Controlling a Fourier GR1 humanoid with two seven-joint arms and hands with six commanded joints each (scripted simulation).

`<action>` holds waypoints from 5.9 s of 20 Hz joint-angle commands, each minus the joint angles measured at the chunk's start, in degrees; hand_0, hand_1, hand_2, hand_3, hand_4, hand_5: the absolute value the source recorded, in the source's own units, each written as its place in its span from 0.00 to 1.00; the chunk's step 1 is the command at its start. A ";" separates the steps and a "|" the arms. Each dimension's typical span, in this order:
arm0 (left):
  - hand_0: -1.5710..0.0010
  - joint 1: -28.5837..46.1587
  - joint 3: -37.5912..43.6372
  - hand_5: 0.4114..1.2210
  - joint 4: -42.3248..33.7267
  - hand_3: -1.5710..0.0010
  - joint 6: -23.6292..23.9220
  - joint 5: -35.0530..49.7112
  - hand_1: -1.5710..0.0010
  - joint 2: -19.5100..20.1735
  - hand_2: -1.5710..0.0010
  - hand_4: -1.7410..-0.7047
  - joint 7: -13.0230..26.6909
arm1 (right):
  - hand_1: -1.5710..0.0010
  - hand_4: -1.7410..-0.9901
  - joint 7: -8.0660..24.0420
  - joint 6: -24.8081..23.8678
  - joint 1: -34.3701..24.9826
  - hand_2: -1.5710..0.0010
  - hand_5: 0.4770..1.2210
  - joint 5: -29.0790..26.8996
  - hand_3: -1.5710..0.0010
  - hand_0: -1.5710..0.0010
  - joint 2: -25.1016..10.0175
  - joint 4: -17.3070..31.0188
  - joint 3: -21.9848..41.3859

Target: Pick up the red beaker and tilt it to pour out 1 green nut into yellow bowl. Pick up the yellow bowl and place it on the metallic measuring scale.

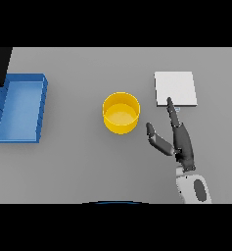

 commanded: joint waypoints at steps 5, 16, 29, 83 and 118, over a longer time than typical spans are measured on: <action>0.00 9.07 10.07 1.00 -0.58 0.09 6.57 10.80 0.00 5.30 0.00 0.00 7.41 | 1.00 0.92 0.01 0.25 -0.28 1.00 0.24 0.57 1.00 1.00 -1.12 -0.25 0.01; 0.00 34.96 20.51 1.00 -22.44 0.08 15.07 28.21 0.00 4.04 0.00 0.00 19.23 | 1.00 0.95 0.61 -0.61 0.24 1.00 0.23 3.00 1.00 1.00 -1.78 -1.19 0.85; 0.00 56.23 20.63 0.78 -47.84 0.01 19.15 32.77 0.00 -0.76 0.00 0.00 27.25 | 1.00 0.97 -1.50 -0.24 1.45 1.00 0.22 1.88 1.00 1.00 -1.93 -0.17 0.29; 1.00 61.49 16.53 0.36 -52.31 1.00 12.75 30.89 1.00 2.81 1.00 0.96 23.38 | 1.00 0.63 -3.05 32.18 -45.95 1.00 0.35 33.72 1.00 1.00 -17.54 32.44 30.53; 1.00 60.90 16.34 0.35 -51.94 1.00 12.78 30.07 1.00 3.66 1.00 0.97 22.14 | 0.00 0.00 3.19 41.01 -47.77 0.09 1.00 26.70 0.19 0.00 -23.99 22.55 24.50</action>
